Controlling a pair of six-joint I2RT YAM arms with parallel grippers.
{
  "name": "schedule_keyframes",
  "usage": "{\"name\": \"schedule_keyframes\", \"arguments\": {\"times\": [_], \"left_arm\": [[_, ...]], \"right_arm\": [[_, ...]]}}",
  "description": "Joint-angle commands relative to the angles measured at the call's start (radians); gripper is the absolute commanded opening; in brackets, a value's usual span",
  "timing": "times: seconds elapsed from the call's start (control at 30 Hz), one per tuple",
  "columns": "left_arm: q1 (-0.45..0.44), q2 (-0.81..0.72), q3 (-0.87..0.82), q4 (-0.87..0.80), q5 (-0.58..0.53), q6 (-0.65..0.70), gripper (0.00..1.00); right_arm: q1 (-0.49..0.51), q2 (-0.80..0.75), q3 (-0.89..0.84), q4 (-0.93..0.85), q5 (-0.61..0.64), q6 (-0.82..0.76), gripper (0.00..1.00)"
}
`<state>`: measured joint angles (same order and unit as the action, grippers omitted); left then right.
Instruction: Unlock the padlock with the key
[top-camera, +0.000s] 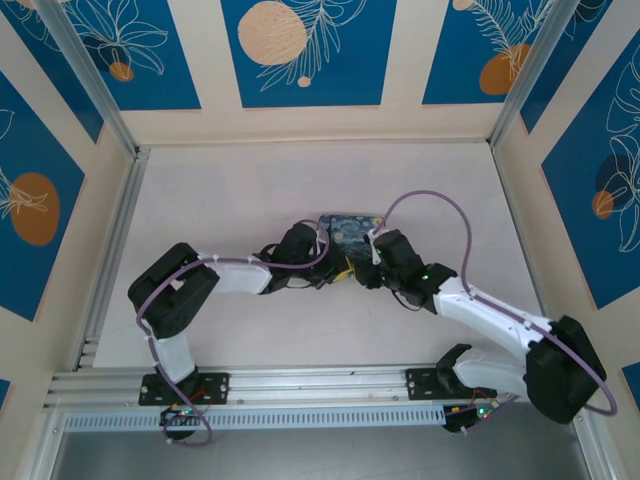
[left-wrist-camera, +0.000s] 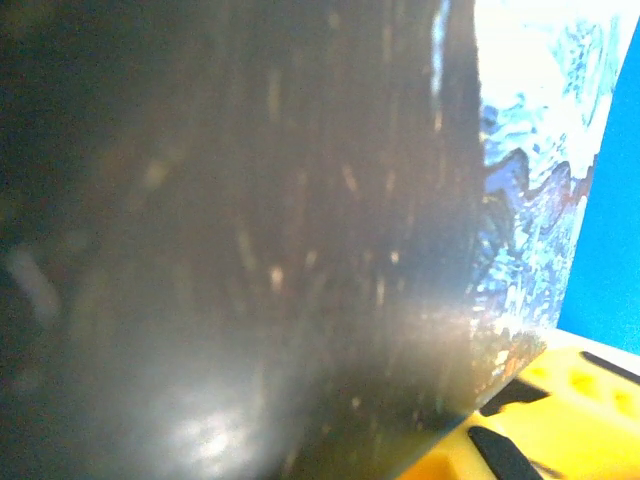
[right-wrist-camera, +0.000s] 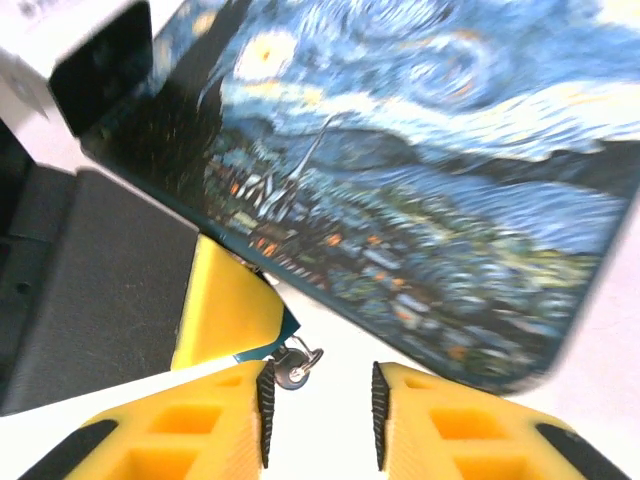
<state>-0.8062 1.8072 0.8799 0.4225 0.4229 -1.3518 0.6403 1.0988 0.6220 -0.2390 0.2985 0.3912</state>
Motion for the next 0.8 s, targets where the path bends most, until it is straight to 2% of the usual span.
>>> {"name": "schedule_keyframes", "arguments": {"times": [0.0,0.07,0.17,0.47,0.77], "left_arm": [[-0.007,-0.003,0.01,-0.005,0.048,-0.008,0.0],[-0.007,-0.003,0.014,-0.007,0.052,-0.009,0.0],[-0.007,-0.009,0.024,-0.019,0.06,-0.015,0.0],[-0.007,-0.037,0.072,-0.096,0.087,-0.007,0.0],[-0.008,-0.045,0.091,-0.113,0.113,-0.019,0.0]], "right_arm": [[-0.021,-0.032,-0.031,0.001,-0.066,0.017,0.39],[-0.014,-0.033,-0.043,0.012,-0.107,-0.025,0.41],[0.004,-0.027,-0.055,0.025,-0.105,-0.072,0.41],[0.062,0.046,-0.051,0.07,-0.002,-0.12,0.37],[0.073,0.072,-0.063,0.124,0.103,-0.117,0.35]]}}
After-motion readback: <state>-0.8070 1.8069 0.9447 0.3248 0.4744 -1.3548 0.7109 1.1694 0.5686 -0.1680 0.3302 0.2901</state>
